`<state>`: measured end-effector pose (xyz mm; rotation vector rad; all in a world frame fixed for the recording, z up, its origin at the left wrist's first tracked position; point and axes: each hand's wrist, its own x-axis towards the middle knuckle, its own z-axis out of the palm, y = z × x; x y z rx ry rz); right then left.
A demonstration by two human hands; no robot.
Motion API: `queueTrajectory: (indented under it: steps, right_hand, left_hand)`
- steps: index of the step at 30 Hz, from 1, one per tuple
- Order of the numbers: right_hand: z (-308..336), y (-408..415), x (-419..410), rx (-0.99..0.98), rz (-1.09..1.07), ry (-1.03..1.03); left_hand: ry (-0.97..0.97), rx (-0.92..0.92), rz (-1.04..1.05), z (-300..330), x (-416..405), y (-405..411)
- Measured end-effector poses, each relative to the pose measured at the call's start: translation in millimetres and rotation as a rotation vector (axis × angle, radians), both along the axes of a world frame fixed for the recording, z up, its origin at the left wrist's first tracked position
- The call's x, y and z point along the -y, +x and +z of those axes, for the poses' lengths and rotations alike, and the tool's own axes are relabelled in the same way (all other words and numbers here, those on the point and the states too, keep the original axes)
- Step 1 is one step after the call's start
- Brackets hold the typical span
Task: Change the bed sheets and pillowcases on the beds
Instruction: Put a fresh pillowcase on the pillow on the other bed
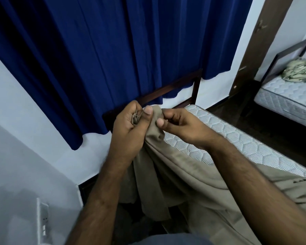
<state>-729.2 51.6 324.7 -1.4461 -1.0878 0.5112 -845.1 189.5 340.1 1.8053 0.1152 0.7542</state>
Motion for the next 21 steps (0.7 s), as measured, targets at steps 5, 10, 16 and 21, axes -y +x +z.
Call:
queueTrajectory:
  steps: [5, 10, 16, 21]
  right_hand:
    - [13.9, -4.5, -0.5, -0.042, -0.344, 0.316]
    - [32.1, -11.0, 3.7, 0.275, -0.213, 0.215]
    - [2.6, 20.6, 23.6, 0.161, 0.053, -0.132]
    - [-34.0, 34.1, 31.0, -0.026, 0.074, -0.302]
  left_hand:
    - [0.237, -0.021, 0.075, 6.6, 6.1, -3.5]
    - [0.020, -0.122, -0.264, 12.4, 8.9, -4.6]
    - [-0.103, -0.030, 0.038, 13.9, 3.3, -11.8]
    - [-0.623, 0.012, -0.061, 22.5, 10.0, -11.5]
